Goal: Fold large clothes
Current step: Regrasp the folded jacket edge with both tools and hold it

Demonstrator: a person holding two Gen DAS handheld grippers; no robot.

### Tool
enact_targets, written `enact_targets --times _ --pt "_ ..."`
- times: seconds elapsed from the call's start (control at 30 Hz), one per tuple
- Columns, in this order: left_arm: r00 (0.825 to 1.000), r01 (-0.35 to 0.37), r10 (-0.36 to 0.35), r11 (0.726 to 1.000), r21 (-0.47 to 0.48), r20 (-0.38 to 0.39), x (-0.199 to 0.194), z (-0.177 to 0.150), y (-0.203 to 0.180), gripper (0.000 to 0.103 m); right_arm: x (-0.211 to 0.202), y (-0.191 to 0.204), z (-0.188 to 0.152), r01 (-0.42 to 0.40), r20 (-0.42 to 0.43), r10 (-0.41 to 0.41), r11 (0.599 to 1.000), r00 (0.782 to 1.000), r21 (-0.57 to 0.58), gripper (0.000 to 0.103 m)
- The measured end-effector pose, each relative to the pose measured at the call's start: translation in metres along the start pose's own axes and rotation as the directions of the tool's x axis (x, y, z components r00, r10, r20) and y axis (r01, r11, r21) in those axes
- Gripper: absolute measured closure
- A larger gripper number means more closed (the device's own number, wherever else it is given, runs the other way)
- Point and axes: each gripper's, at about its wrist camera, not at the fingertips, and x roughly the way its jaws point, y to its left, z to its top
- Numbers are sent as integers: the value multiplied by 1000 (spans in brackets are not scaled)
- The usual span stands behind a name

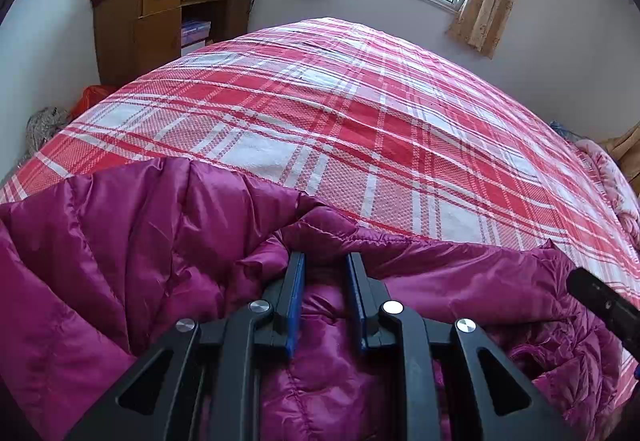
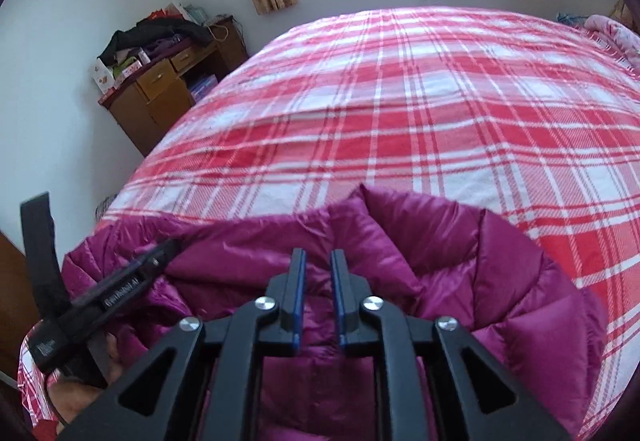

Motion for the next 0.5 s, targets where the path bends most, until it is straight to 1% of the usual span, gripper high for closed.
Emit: enact_targets --times 0.03,0.07,0.13,0.17,0.2,0.3,0.37,0.43,0.5 --pt "1000 -10 10 1000 9 1 1 -1 -2 81 4 8 3 -8 -15 8 1000 1000 -20 69" --pt "1000 -16 16 1000 13 1 3 0 -4 81 13 17 4 -12 -43 9 998 999 -54 61" --pt "1000 -13 13 1000 10 2 4 0 -3 81 33 30 0 31 -103 -44 992 994 -119 61" --pt "1000 -14 14 1000 11 2 4 0 -3 81 45 31 -4 46 -134 -63 991 989 -129 61" --pt "1000 -18 18 1000 13 2 4 0 -4 81 51 28 -8 43 -144 -61 991 988 -124 62" --pt "999 -40 40 999 32 4 4 0 -9 81 54 20 -14 31 -124 -44 994 991 -108 64" --pt "998 -55 55 998 44 7 6 0 -9 81 55 21 -17 37 -116 -51 993 992 -116 64" --pt "998 -69 68 996 54 9 6 0 -11 81 56 25 -17 54 -125 -72 988 989 -143 64" --pt "997 -71 71 996 57 11 7 0 -11 81 54 31 -16 70 -144 -100 978 985 -197 65"
